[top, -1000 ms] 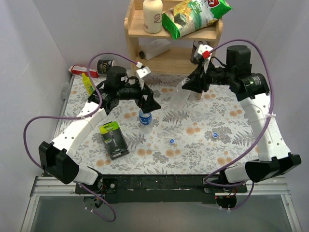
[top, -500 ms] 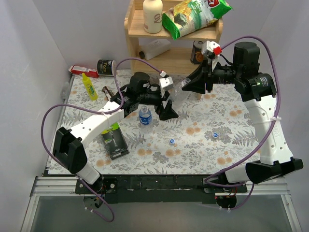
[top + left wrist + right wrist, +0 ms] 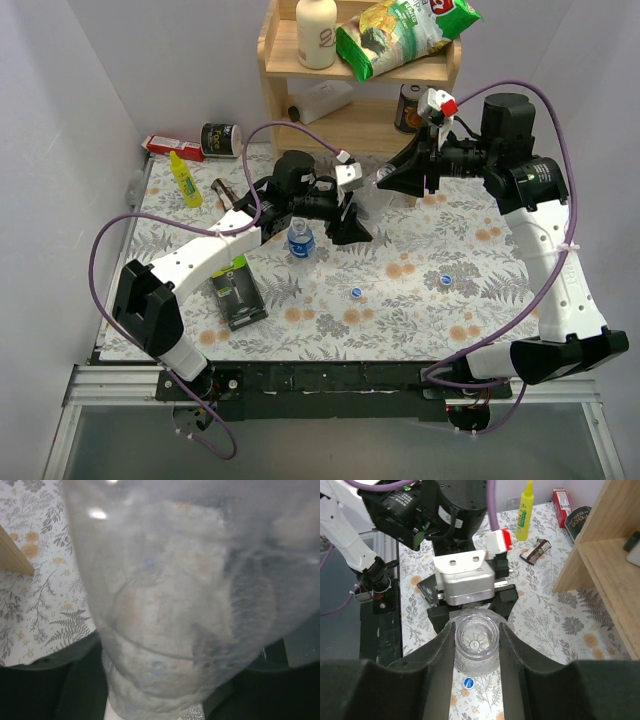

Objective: Screw on the bottle caps

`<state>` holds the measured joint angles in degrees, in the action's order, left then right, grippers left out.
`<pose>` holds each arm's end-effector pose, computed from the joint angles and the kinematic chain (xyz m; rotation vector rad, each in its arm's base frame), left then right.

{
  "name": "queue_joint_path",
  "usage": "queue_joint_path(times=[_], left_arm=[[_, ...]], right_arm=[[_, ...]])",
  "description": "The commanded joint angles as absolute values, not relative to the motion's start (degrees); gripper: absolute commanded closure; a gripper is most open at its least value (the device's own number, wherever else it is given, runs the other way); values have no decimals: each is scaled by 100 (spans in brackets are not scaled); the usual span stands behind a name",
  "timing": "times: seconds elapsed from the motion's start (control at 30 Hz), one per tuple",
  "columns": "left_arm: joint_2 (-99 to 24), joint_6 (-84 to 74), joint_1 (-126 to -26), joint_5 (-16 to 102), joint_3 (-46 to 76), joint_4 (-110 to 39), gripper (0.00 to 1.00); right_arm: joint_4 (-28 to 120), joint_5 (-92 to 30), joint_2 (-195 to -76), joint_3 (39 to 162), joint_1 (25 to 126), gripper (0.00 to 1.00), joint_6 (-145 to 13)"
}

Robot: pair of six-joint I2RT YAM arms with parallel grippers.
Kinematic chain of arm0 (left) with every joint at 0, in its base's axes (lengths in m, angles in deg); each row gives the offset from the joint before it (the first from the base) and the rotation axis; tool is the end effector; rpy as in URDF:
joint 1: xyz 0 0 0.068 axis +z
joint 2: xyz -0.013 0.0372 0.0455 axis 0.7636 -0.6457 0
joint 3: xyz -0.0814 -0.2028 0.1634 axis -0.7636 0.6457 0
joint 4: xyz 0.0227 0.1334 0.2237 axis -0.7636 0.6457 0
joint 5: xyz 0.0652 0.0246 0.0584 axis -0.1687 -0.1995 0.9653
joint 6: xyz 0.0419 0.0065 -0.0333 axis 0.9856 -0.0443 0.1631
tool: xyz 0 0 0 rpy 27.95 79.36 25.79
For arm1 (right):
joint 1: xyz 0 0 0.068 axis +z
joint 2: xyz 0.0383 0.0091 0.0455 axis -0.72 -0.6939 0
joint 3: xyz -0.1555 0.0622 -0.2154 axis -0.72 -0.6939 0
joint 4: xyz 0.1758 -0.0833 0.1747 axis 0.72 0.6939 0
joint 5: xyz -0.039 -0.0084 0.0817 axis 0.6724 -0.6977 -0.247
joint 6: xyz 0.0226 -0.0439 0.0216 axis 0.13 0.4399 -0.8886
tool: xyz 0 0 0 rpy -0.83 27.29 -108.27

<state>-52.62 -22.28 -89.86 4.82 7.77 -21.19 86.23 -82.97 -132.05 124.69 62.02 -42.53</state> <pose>0.2634 -0.2553 0.3466 0.7931 2.0621 -1.5378 0.2347 0.0989 0.4929 -1.1458 1.4249 0.9586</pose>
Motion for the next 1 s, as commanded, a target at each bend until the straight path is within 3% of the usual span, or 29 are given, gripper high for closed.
queue_joint_path(times=[0.0,0.1,0.23,0.4,0.57,0.6,0.7,0.8,0.97], left_arm=[[-4922,-2569,-8968,802,819,-2575,58],[-4703,-2649,-8942,1250,1048,-2663,66],[-4430,-2772,-8811,1786,970,-2619,74],[-4149,-3009,-8626,2902,680,-2592,87],[-3876,-2616,-8573,3047,381,-1989,86],[-3850,-2266,-8573,2984,372,-1838,84],[-3657,-2166,-8555,3212,617,-1670,97],[-3490,-2113,-8468,2985,750,-1564,100],[-3279,-2341,-8161,2711,943,-1564,100]], right_arm=[[9001,-7408,-13016,12847,6197,45,-4144],[8879,-6783,-12824,13155,6092,28,-4100],[9087,-6262,-12621,13182,5969,22,-3969],[9880,-6839,-12814,12159,5994,32,-2769],[10039,-6044,-12849,10521,7100,36,-859],[10047,-5798,-12962,10327,7415,45,-596],[9740,-5664,-13305,9606,7856,50,-365],[9005,-5279,-13455,9017,8365,44,-313],[8404,-5146,-13840,8585,8728,41,22]])
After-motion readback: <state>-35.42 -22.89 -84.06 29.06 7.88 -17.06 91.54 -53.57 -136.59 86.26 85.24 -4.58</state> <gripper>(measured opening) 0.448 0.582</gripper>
